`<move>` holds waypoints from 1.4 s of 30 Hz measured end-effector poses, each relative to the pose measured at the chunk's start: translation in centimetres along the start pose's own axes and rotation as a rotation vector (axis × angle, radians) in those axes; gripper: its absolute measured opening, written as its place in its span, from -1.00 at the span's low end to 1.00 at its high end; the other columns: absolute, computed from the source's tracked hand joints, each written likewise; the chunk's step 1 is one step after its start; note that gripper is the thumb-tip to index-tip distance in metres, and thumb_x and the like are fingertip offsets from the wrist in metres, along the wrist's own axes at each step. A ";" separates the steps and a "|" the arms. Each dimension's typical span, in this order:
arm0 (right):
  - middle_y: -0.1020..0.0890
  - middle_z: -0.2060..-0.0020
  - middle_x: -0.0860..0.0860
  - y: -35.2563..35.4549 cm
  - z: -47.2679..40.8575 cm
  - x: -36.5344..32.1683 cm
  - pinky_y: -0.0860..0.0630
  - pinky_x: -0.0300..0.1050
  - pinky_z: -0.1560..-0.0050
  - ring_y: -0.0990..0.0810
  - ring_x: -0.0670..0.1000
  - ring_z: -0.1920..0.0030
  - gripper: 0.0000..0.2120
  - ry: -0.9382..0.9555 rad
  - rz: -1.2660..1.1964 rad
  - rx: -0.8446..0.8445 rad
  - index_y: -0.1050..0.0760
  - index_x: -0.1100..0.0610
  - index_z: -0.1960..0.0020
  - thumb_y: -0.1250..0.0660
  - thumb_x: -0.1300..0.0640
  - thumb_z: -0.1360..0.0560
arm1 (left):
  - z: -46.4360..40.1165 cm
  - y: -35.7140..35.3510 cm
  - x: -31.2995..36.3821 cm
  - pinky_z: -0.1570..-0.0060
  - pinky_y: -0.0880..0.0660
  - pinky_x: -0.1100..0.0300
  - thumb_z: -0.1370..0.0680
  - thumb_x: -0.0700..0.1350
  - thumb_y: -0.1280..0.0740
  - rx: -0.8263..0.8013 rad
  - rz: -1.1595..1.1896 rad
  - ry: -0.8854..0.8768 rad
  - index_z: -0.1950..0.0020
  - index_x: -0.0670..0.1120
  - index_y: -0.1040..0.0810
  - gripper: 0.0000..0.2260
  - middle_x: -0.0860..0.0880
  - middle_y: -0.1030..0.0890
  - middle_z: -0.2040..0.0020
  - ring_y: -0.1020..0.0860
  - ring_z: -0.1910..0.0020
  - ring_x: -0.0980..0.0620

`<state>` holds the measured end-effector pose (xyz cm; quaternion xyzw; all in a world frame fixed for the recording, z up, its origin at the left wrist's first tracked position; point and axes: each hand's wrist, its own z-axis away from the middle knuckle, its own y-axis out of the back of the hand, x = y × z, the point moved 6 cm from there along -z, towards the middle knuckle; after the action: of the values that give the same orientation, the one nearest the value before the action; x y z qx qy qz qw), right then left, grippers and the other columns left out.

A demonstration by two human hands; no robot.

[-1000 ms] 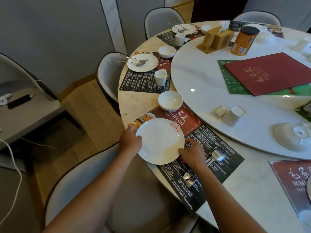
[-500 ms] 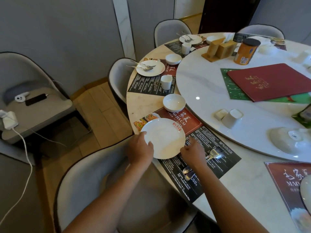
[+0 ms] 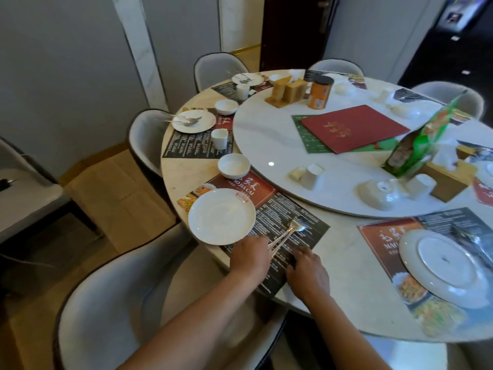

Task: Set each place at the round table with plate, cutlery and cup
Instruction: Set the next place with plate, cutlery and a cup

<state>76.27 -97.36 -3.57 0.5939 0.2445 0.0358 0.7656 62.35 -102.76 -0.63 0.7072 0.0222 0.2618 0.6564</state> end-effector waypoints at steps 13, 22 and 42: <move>-0.59 -0.01 -0.09 1.7 -2.5 1.6 -0.57 -0.12 0.13 -0.60 -0.02 0.02 -0.75 0.171 0.130 -0.027 -0.63 -0.04 -0.09 -0.20 0.08 -0.55 | -4.8 -2.7 3.9 0.26 -0.40 0.15 -0.64 -0.05 -0.31 -0.095 -0.099 0.013 -0.07 -0.09 -0.60 -0.86 -0.03 -0.61 0.07 -0.50 0.16 0.01; -0.62 0.10 -0.08 1.7 -5.2 2.8 -0.55 -0.07 0.22 -0.58 -0.02 0.12 -0.77 0.137 0.020 0.065 -0.62 -0.01 0.04 -0.17 0.07 -0.54 | -6.5 -4.3 2.6 0.25 -0.54 0.13 -0.60 -0.09 -0.37 -0.210 0.150 0.273 0.03 -0.05 -0.60 -0.94 0.01 -0.65 0.14 -0.60 0.20 0.02; -0.65 0.08 -0.01 -1.2 -6.5 -7.4 -0.60 -0.08 -0.01 -0.64 -0.04 0.09 -0.59 -0.045 -0.413 -0.032 -0.47 0.08 -0.29 -0.44 -0.05 -0.52 | -1.2 2.8 -12.2 0.25 -0.46 0.11 -0.67 -0.04 -0.15 0.105 0.187 0.428 -0.04 0.08 -0.42 -0.92 0.00 -0.58 0.01 -0.52 0.07 0.00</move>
<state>66.73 -94.47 -3.38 0.5195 0.3431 -0.1313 0.7715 50.50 -106.56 -2.18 0.6678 0.1087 0.4639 0.5719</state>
